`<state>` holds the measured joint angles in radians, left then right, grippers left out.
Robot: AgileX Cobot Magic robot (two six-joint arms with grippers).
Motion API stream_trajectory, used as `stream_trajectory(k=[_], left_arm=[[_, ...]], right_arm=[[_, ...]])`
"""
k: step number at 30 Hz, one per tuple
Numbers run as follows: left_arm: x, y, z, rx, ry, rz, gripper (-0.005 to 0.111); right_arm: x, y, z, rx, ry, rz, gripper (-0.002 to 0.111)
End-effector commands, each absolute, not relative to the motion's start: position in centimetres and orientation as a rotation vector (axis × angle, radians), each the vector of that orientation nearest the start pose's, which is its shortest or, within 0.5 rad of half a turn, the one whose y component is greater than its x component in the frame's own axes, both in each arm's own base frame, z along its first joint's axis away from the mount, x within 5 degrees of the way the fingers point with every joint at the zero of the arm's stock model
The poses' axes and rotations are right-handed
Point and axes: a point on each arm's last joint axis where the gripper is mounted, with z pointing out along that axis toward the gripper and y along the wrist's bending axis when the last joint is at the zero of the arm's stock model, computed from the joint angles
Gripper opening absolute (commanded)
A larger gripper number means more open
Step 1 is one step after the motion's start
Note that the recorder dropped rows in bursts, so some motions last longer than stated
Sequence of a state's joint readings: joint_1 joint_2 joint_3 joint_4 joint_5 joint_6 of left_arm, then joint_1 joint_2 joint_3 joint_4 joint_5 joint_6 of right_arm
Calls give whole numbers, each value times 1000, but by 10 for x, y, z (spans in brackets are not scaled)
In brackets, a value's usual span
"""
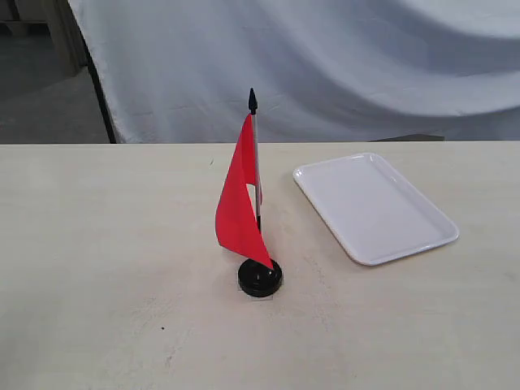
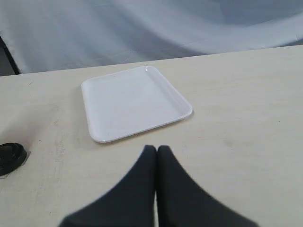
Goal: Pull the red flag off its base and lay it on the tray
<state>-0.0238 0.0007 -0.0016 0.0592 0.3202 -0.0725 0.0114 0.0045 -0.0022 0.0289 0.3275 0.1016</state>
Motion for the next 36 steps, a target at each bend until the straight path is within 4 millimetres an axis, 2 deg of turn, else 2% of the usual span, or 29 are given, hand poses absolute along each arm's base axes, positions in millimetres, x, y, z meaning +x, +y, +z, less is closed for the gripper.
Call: stream_trajectory(k=[1, 13, 19, 25, 28, 33, 36], left_arm=[[54, 0, 184, -19, 1804, -24, 1], [54, 0, 184, -19, 1804, -24, 1], [54, 0, 184, -19, 1804, -24, 1], [54, 0, 184, -19, 1804, -24, 1], [54, 0, 184, -19, 1804, -24, 1], [54, 0, 184, -19, 1804, -24, 1], [54, 0, 184, -19, 1804, -24, 1]], right_arm=[[54, 1, 184, 89, 1803, 98, 0], [55, 1, 188, 88, 1762, 100, 0], [56, 1, 217, 76, 1440, 108, 0], [48, 0, 243, 70, 1144, 121, 0], [46, 0, 248, 137, 1082, 228, 0], [49, 0, 242, 306, 1123, 476, 0], [44, -1, 252, 289, 1002, 509, 0]])
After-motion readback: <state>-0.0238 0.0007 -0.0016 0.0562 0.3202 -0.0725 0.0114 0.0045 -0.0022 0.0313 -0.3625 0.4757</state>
